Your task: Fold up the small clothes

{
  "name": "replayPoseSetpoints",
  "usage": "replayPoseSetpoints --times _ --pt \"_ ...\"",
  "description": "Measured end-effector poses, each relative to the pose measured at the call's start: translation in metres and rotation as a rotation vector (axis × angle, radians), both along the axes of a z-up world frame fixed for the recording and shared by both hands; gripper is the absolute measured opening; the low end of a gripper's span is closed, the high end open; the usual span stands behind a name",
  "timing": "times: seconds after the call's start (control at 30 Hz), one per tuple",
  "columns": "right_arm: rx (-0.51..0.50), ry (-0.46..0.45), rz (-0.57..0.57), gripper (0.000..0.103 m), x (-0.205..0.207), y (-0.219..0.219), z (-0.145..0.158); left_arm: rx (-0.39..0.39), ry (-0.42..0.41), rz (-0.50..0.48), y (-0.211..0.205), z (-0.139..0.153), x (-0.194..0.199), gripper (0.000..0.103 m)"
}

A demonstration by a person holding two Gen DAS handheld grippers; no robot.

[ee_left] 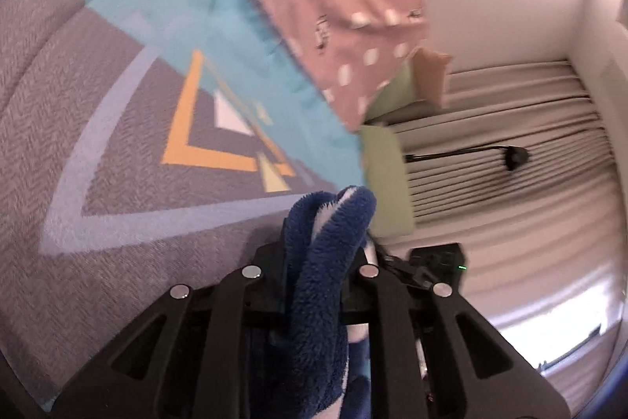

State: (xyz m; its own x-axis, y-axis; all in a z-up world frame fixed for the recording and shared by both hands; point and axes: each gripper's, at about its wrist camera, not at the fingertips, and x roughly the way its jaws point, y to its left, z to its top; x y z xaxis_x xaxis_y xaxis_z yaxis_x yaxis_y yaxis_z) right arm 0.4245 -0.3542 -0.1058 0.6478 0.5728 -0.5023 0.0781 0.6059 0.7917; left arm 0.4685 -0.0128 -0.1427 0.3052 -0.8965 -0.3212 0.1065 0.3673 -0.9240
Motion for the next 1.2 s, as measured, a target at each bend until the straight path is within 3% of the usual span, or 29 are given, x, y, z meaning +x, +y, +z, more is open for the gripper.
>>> replayPoseSetpoints --times 0.1,0.13,0.2,0.27,0.3,0.33,0.37,0.47,0.5,0.57,0.6,0.63,0.7,0.73,0.8,0.9,0.97,1.07,1.1,1.13,1.2 --pt "0.038 0.023 -0.033 0.0 0.0 -0.008 -0.005 -0.006 -0.032 0.014 0.003 0.008 -0.003 0.016" --pt "0.041 0.019 -0.018 0.003 -0.001 -0.008 -0.004 0.041 -0.059 0.021 0.001 0.014 -0.006 0.017" --pt "-0.019 0.0 0.028 0.009 -0.003 0.002 0.008 0.218 -0.139 0.029 -0.007 0.032 -0.013 0.018" --pt "-0.137 -0.016 0.059 0.043 -0.01 0.015 0.028 0.422 -0.209 0.017 -0.023 0.054 -0.022 0.026" --pt "-0.197 -0.015 0.064 0.068 -0.013 0.019 0.035 0.487 -0.23 0.009 -0.027 0.062 -0.025 0.028" --pt "-0.301 -0.014 0.074 0.073 -0.018 0.03 0.047 0.539 -0.252 0.001 -0.027 0.071 -0.03 0.031" --pt "-0.353 -0.012 0.09 0.073 -0.022 0.035 0.053 0.572 -0.272 -0.006 -0.026 0.081 -0.039 0.037" --pt "-0.496 0.042 0.132 0.072 -0.041 0.05 0.061 0.656 -0.267 -0.038 -0.009 0.087 -0.058 0.039" --pt "-0.529 0.051 0.146 0.065 -0.046 0.054 0.06 0.674 -0.264 -0.048 -0.004 0.083 -0.062 0.039" --pt "-0.633 0.119 0.149 0.03 -0.052 0.061 0.042 0.747 -0.235 -0.102 -0.007 0.062 -0.069 0.039" --pt "-0.636 0.128 0.137 0.023 -0.054 0.058 0.032 0.766 -0.244 -0.107 -0.008 0.054 -0.071 0.039" --pt "-0.554 0.112 0.097 0.022 -0.056 0.045 0.02 0.772 -0.287 -0.101 -0.01 0.05 -0.073 0.04" --pt "-0.402 0.117 0.036 0.014 -0.062 0.021 0.016 0.758 -0.275 -0.088 -0.002 0.05 -0.075 0.039" --pt "-0.375 0.113 0.007 0.012 -0.068 0.011 0.021 0.748 -0.256 -0.076 0.001 0.05 -0.074 0.038" --pt "-0.46 0.093 -0.037 0.01 -0.088 0.002 0.041 0.78 -0.267 -0.061 0.001 0.058 -0.078 0.037" --pt "-0.516 -0.009 -0.029 0.01 -0.147 -0.017 0.079 0.853 -0.333 -0.047 0.012 0.08 -0.105 0.037" --pt "-0.528 -0.053 -0.028 0.01 -0.193 -0.027 0.094 0.835 -0.374 -0.031 0.025 0.096 -0.129 0.037" --pt "-0.592 -0.066 -0.058 0.034 -0.272 -0.037 0.097 0.77 -0.439 0.008 0.053 0.12 -0.186 0.039" --pt "-0.601 -0.05 -0.074 0.049 -0.296 -0.04 0.09 0.757 -0.447 0.022 0.058 0.123 -0.2 0.041" --pt "-0.595 -0.021 -0.096 0.055 -0.319 -0.045 0.078 0.735 -0.444 0.035 0.065 0.123 -0.219 0.045" --pt "-0.563 0.059 -0.142 0.054 -0.349 -0.053 0.057 0.729 -0.422 0.029 0.069 0.114 -0.249 0.046"
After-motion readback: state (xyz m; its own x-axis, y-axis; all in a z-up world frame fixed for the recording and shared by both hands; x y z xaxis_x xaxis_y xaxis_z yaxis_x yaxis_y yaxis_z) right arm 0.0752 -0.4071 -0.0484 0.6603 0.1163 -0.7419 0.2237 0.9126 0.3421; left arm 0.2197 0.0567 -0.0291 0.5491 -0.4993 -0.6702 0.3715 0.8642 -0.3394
